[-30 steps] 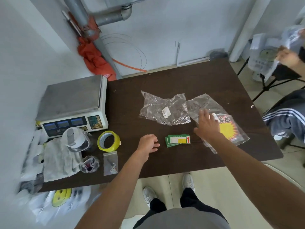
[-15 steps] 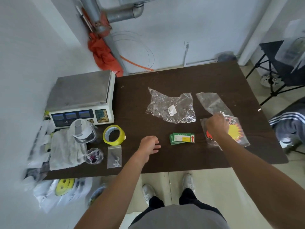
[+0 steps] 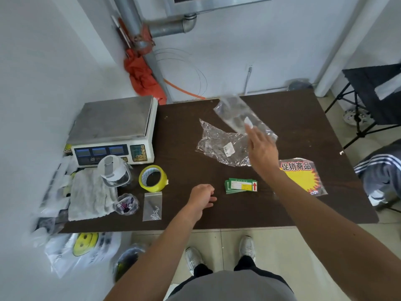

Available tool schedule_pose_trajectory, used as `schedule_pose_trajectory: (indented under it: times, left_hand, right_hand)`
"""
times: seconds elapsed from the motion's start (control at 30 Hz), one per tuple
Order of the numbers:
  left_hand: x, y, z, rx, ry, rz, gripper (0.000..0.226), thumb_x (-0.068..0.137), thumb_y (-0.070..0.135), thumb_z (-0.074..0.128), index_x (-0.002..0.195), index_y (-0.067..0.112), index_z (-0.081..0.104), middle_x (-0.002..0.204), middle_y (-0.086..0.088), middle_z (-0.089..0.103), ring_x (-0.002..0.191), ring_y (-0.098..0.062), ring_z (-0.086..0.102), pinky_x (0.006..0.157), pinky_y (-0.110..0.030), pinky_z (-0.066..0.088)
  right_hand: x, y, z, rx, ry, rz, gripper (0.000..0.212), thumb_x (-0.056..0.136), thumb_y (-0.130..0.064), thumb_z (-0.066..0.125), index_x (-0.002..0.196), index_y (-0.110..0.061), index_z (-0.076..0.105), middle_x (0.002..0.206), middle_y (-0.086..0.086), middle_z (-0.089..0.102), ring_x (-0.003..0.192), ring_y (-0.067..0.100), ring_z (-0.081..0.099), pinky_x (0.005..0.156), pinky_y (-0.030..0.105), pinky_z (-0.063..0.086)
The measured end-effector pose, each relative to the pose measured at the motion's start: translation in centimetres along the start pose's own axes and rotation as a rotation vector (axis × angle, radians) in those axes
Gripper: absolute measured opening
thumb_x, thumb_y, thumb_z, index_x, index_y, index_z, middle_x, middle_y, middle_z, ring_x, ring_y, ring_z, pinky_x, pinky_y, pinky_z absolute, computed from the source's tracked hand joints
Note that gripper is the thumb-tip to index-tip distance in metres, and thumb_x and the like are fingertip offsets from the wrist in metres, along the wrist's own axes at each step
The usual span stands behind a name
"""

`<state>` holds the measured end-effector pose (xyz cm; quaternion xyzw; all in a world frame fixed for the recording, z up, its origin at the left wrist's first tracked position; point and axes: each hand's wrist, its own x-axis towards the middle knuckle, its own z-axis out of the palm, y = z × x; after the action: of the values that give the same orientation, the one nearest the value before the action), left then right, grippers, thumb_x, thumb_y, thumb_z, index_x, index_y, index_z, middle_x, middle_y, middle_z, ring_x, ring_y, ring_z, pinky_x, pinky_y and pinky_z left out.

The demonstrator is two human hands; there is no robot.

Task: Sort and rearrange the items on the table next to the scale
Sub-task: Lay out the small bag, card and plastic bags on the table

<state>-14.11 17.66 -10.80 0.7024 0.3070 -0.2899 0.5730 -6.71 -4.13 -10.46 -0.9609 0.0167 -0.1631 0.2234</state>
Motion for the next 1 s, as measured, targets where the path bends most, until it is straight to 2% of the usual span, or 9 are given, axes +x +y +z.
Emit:
schedule_pose_trajectory:
  times: [0.07, 0.13, 0.23, 0.33, 0.47, 0.67, 0.8, 0.9, 1.0]
  left_hand:
    - [-0.3, -0.9, 0.0, -0.019, -0.009, -0.002, 0.012, 0.099, 0.017, 0.052, 0.091, 0.019, 0.060, 0.105, -0.007, 0.065, 0.089, -0.020, 0.068, 0.090, -0.040, 0.058]
    - [-0.5, -1.7, -0.3, -0.042, -0.011, -0.017, 0.012, 0.098, 0.016, 0.053, 0.089, 0.020, 0.060, 0.103, -0.007, 0.064, 0.088, -0.019, 0.065, 0.087, -0.039, 0.058]
    - [0.0, -2.3, -1.3, -0.058, 0.015, -0.050, 0.011, 0.098, 0.015, 0.054, 0.100, 0.018, 0.064, 0.108, -0.008, 0.066, 0.097, -0.021, 0.066, 0.085, -0.036, 0.057]
    - [0.4, -2.3, -2.6, -0.084, 0.036, -0.066, 0.019, 0.098, 0.015, 0.055, 0.114, 0.014, 0.065, 0.114, -0.010, 0.068, 0.102, -0.022, 0.067, 0.080, -0.034, 0.058]
    - [0.4, -2.9, -4.1, -0.104, 0.040, -0.033, 0.017, 0.097, 0.018, 0.058, 0.110, 0.015, 0.068, 0.108, -0.008, 0.067, 0.094, -0.019, 0.065, 0.074, -0.031, 0.055]
    - [0.4, -3.3, -5.0, -0.070, 0.074, -0.074, 0.009, 0.095, 0.025, 0.062, 0.091, 0.018, 0.066, 0.096, -0.003, 0.065, 0.089, -0.016, 0.062, 0.077, -0.032, 0.054]
    - [0.8, -2.9, -4.7, -0.036, 0.057, -0.076, 0.013, 0.094, 0.028, 0.062, 0.099, 0.016, 0.068, 0.101, -0.002, 0.067, 0.094, -0.015, 0.064, 0.081, -0.031, 0.055]
    - [0.9, -2.6, -4.3, -0.006, 0.021, -0.064, 0.020, 0.094, 0.030, 0.063, 0.108, 0.017, 0.068, 0.111, -0.003, 0.068, 0.104, -0.015, 0.065, 0.088, -0.033, 0.054]
    - [0.9, -2.0, -3.9, 0.014, 0.004, -0.070, 0.009, 0.094, 0.029, 0.062, 0.099, 0.021, 0.065, 0.113, -0.003, 0.069, 0.105, -0.016, 0.065, 0.093, -0.035, 0.052]
  right_hand:
    - [0.0, -1.6, 1.3, -0.030, -0.089, -0.113, 0.046, 0.105, -0.026, 0.041, 0.150, -0.031, 0.038, 0.146, 0.012, 0.052, 0.130, 0.035, 0.052, 0.106, 0.052, 0.041]
    - [0.1, -2.9, 2.5, -0.080, -0.182, -0.155, 0.042, 0.105, -0.033, 0.040, 0.147, -0.036, 0.040, 0.152, 0.007, 0.046, 0.136, 0.035, 0.046, 0.109, 0.055, 0.035]
    - [0.2, -3.9, 4.1, -0.108, -0.379, -0.135, 0.040, 0.106, -0.040, 0.035, 0.145, -0.042, 0.041, 0.159, 0.002, 0.035, 0.143, 0.037, 0.034, 0.113, 0.059, 0.029]
    - [0.2, -4.0, 5.0, -0.130, -0.557, -0.108, 0.041, 0.106, -0.042, 0.029, 0.147, -0.043, 0.036, 0.164, 0.002, 0.022, 0.148, 0.036, 0.022, 0.116, 0.061, 0.024]
    - [0.3, -3.9, 5.9, -0.157, -0.703, -0.053, 0.055, 0.101, -0.046, 0.041, 0.152, -0.041, 0.021, 0.167, 0.001, 0.008, 0.151, 0.035, 0.011, 0.117, 0.061, 0.022]
    - [0.5, -4.1, 7.0, -0.201, -0.827, -0.044, 0.071, 0.091, -0.057, 0.044, 0.155, -0.035, 0.022, 0.165, 0.001, 0.017, 0.151, 0.030, 0.011, 0.121, 0.054, 0.016]
    - [-0.1, -3.2, 7.6, -0.199, -0.908, -0.015, 0.079, 0.090, -0.066, 0.042, 0.157, -0.032, 0.019, 0.167, 0.002, 0.012, 0.153, 0.029, 0.008, 0.122, 0.051, 0.014]
    - [-0.2, -3.0, 7.5, -0.174, -0.892, -0.015, 0.081, 0.090, -0.068, 0.042, 0.158, -0.030, 0.018, 0.167, 0.002, 0.012, 0.153, 0.028, 0.008, 0.122, 0.050, 0.015]
    - [-0.3, -3.3, 7.0, -0.135, -0.819, -0.018, 0.079, 0.092, -0.063, 0.046, 0.157, -0.026, 0.020, 0.165, 0.004, 0.018, 0.151, 0.028, 0.016, 0.121, 0.047, 0.021]
